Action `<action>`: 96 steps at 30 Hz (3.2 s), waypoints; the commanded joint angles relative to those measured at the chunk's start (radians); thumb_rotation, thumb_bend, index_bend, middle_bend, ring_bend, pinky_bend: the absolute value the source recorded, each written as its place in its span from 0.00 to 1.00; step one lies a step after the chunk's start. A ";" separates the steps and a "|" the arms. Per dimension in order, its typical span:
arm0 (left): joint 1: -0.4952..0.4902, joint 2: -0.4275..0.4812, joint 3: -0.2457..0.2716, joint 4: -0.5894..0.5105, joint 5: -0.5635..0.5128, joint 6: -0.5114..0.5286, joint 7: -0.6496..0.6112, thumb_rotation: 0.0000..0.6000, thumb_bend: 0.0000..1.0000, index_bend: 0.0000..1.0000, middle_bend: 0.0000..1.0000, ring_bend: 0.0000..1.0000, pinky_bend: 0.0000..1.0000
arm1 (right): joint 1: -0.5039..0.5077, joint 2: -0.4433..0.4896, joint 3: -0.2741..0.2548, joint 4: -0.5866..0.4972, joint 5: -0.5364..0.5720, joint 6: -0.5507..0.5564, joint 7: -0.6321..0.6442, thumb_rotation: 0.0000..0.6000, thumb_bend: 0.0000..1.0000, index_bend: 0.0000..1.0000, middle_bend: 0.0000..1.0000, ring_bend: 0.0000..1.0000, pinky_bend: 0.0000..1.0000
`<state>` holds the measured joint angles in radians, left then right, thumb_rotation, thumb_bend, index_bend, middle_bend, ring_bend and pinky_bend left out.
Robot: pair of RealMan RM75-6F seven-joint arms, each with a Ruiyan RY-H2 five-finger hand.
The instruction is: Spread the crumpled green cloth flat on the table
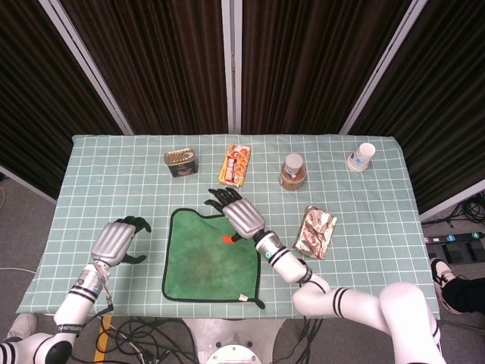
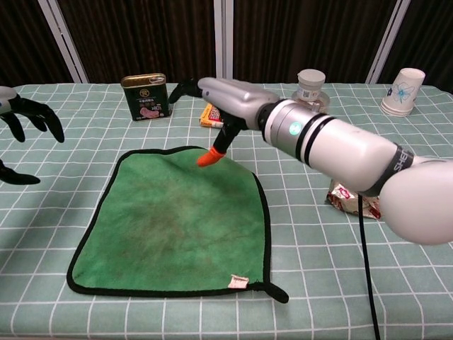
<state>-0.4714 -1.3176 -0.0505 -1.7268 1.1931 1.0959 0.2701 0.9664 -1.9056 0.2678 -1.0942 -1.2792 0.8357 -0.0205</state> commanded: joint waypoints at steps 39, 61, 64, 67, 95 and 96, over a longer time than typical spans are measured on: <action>0.001 -0.002 -0.004 0.011 -0.024 -0.016 0.014 1.00 0.03 0.35 0.31 0.24 0.34 | 0.176 0.051 -0.016 0.201 0.315 -0.534 -0.001 0.39 0.46 0.42 0.06 0.00 0.00; -0.004 0.000 -0.004 -0.008 -0.030 -0.015 0.036 1.00 0.03 0.35 0.31 0.24 0.34 | 0.137 0.045 -0.074 0.240 0.243 -0.365 -0.064 0.59 0.24 0.54 0.12 0.00 0.00; -0.003 0.001 -0.002 -0.009 -0.031 -0.015 0.036 1.00 0.03 0.35 0.31 0.24 0.34 | 0.128 -0.007 -0.106 0.303 0.236 -0.271 -0.181 0.63 0.22 0.54 0.12 0.00 0.00; -0.002 0.002 -0.002 -0.011 -0.029 -0.013 0.034 1.00 0.03 0.35 0.31 0.24 0.34 | 0.114 -0.052 -0.125 0.355 0.233 -0.204 -0.282 0.64 0.21 0.48 0.11 0.00 0.00; 0.122 0.013 -0.061 0.076 0.024 0.255 -0.052 1.00 0.04 0.35 0.31 0.24 0.34 | -0.417 0.629 -0.212 -0.494 0.024 0.427 -0.183 0.81 0.16 0.05 0.01 0.00 0.00; 0.132 0.013 -0.060 0.078 0.031 0.273 -0.056 1.00 0.04 0.35 0.31 0.24 0.34 | -0.444 0.647 -0.226 -0.506 0.012 0.452 -0.168 0.82 0.16 0.05 0.01 0.00 0.00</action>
<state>-0.3623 -1.3017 -0.1072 -1.6638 1.2064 1.3358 0.2248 0.6118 -1.3306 0.0995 -1.5328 -1.2072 1.2019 -0.2374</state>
